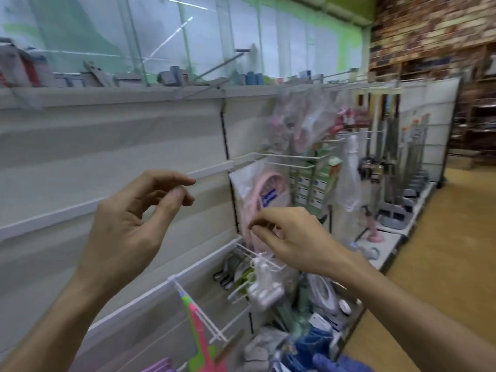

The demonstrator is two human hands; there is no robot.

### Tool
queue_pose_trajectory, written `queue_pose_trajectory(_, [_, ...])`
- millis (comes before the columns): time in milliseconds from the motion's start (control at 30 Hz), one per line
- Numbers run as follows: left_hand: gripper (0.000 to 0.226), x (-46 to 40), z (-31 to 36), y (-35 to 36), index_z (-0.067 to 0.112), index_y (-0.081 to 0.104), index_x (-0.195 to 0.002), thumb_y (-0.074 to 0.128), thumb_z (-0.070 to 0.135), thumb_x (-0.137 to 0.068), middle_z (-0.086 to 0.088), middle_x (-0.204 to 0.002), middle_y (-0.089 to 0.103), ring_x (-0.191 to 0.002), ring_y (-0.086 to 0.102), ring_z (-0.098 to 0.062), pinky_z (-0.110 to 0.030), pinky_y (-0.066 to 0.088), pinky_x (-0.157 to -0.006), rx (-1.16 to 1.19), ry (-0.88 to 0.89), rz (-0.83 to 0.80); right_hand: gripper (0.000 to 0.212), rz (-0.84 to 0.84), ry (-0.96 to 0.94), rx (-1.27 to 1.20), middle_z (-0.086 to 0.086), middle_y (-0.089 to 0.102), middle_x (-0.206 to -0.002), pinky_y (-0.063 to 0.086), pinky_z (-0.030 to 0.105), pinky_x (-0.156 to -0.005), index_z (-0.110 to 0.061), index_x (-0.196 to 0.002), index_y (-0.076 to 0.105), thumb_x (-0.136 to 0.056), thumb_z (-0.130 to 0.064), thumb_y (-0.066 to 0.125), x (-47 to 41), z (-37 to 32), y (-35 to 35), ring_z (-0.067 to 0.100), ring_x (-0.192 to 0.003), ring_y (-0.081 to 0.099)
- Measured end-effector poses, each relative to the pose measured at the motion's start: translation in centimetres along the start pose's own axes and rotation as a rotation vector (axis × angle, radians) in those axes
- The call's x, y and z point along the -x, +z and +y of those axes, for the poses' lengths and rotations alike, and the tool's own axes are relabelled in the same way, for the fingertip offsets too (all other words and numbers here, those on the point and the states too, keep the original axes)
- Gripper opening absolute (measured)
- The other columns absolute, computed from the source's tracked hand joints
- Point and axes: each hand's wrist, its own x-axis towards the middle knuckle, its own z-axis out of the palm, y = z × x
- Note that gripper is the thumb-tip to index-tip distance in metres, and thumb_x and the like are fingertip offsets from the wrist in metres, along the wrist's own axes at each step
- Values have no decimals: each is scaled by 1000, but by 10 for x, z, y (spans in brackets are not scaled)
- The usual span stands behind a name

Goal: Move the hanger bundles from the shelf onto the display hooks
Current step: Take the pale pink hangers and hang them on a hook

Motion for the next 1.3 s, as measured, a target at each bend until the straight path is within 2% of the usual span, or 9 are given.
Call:
queue_pose_trajectory(67, [22,-8,7,39,23,68,-108,57,35,-93,2,-94,73,-93,71,-16,-28,54,-87,35,-10,-24,20,-9,92,9,-15,70,-93,54,44,-72,-31,-101,65,-94,-41,49,31,36,-16,9,-85,65])
queue_pose_trajectory(200, [19,-10,24,116,19,68,-105,58,28,-93,6,-92,73,-89,71,-11,-21,53,-83,167,23,-88,17,-14,242,31,-13,70,-91,54,40,-71,-27,-100,68,-97,-34,53,96,97,-50,5,-83,63])
queue_pose_trajectory(300, [19,-16,37,169,26,68,-105,57,34,-92,1,-92,73,-88,70,-15,-29,55,-83,271,4,-160,15,18,330,54,-13,70,-88,54,37,-70,-23,-99,70,-98,-28,56,140,131,-73,3,-79,62])
queue_pose_trajectory(433, [14,-26,52,238,24,69,-106,59,22,-96,0,-93,72,-89,71,-19,-38,57,-84,397,13,-220,14,68,454,100,-13,70,-86,54,38,-69,-20,-98,71,-95,-25,59,189,165,-97,4,-75,62])
queue_pose_trajectory(600, [14,-35,67,321,17,68,-107,57,14,-98,-2,-91,72,-86,70,-15,-27,56,-82,505,27,-357,15,97,645,114,-9,72,-89,56,42,-71,-23,-99,70,-95,-28,57,243,208,-118,7,-80,66])
queue_pose_trajectory(833, [15,-46,70,424,17,68,-104,56,12,-98,4,-89,72,-88,70,-14,-22,53,-79,679,3,-526,19,121,915,171,-10,72,-102,56,32,-81,-23,-110,70,-98,-29,56,298,250,-134,3,-91,64])
queue_pose_trajectory(1033, [15,-31,52,523,14,69,-106,57,9,-97,-4,-92,72,-89,70,-15,-33,57,-84,713,-18,-667,23,185,1144,167,-9,70,-111,55,26,-85,-21,-119,67,-100,-26,54,355,304,-105,4,-97,62])
queue_pose_trajectory(1167, [16,6,28,596,18,68,-107,57,12,-98,-2,-95,73,-91,70,-12,-34,57,-86,739,-47,-727,22,181,1289,156,-9,69,-111,56,32,-86,-25,-118,65,-99,-27,53,413,350,-54,5,-98,61])
queue_pose_trajectory(1300, [17,69,-3,674,19,68,-110,57,14,-97,-1,-97,73,-94,70,-14,-40,57,-86,724,-47,-838,24,161,1388,143,-7,68,-116,54,30,-88,-23,-121,63,-100,-24,52,484,403,11,7,-101,61])
